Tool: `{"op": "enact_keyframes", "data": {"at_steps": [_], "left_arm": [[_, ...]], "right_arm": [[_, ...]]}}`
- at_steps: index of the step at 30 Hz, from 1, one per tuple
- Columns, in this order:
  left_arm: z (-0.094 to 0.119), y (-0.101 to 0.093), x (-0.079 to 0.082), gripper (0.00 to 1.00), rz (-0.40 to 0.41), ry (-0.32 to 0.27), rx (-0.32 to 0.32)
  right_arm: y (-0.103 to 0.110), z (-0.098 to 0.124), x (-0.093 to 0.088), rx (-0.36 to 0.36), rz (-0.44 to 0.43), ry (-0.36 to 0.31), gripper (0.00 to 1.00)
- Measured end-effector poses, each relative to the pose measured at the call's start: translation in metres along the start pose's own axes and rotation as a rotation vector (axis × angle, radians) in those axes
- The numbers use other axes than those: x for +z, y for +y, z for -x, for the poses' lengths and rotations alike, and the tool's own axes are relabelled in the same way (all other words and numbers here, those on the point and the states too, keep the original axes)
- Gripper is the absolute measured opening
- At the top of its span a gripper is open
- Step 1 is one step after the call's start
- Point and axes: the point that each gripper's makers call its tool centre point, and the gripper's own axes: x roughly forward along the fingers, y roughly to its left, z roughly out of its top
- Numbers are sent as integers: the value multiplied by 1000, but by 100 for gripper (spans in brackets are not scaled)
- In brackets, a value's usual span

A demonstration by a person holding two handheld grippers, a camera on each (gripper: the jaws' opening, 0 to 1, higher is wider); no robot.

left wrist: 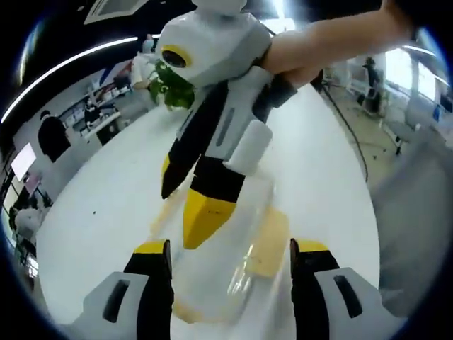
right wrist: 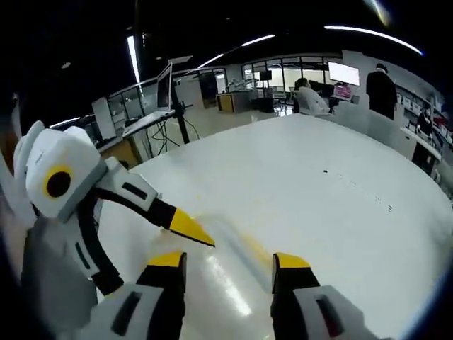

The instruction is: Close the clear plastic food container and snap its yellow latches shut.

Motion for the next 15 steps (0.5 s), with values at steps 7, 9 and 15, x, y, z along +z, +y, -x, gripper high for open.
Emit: {"op": "enact_keyframes", "data": {"at_steps": [7,9,15], "left_arm": [[-4,5,-10,61,-169,66,70],[-3,7,-8,59,-154,56,74],[-3,7,-10,58,-174,61,74]], "right_arm": [[-2,-5,-4,92,87,131,45],[-2,-7,-6,117,114,170,45],[-3,-12,-7,192,127,262,43]]}}
